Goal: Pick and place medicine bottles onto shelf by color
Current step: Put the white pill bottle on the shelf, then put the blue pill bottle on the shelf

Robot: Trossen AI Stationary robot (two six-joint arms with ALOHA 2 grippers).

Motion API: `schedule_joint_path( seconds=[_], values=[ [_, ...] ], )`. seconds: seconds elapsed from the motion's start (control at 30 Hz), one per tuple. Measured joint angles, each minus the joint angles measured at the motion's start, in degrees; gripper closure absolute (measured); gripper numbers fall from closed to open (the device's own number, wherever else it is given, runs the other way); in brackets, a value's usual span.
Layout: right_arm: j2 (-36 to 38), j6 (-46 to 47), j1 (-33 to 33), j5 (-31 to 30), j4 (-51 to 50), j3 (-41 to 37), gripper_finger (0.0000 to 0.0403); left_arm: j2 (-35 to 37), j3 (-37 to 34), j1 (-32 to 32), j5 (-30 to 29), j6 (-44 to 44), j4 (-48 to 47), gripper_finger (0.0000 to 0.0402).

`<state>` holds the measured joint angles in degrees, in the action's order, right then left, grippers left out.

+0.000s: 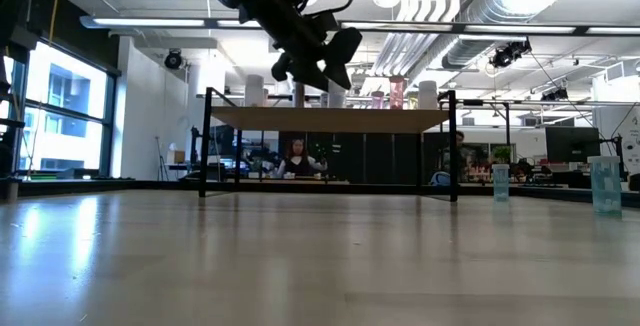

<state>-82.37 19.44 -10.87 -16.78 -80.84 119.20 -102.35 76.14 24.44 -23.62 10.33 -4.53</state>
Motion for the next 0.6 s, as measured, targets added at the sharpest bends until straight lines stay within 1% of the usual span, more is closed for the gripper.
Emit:
schedule_joint_path(
  seconds=[0.3, 0.6],
  values=[
    [0.0, 0.0, 0.0, 0.0, -0.24, 0.0, 0.0229, 0.0, 0.0, -0.15, 0.89, 0.01, 0.06, 0.0171],
    [0.0, -0.13, -0.02, 0.0, -0.67, 0.0, 0.0229, 0.0, 2.32, -1.33, 0.7, -0.76, -0.52, 0.017]
  ],
)
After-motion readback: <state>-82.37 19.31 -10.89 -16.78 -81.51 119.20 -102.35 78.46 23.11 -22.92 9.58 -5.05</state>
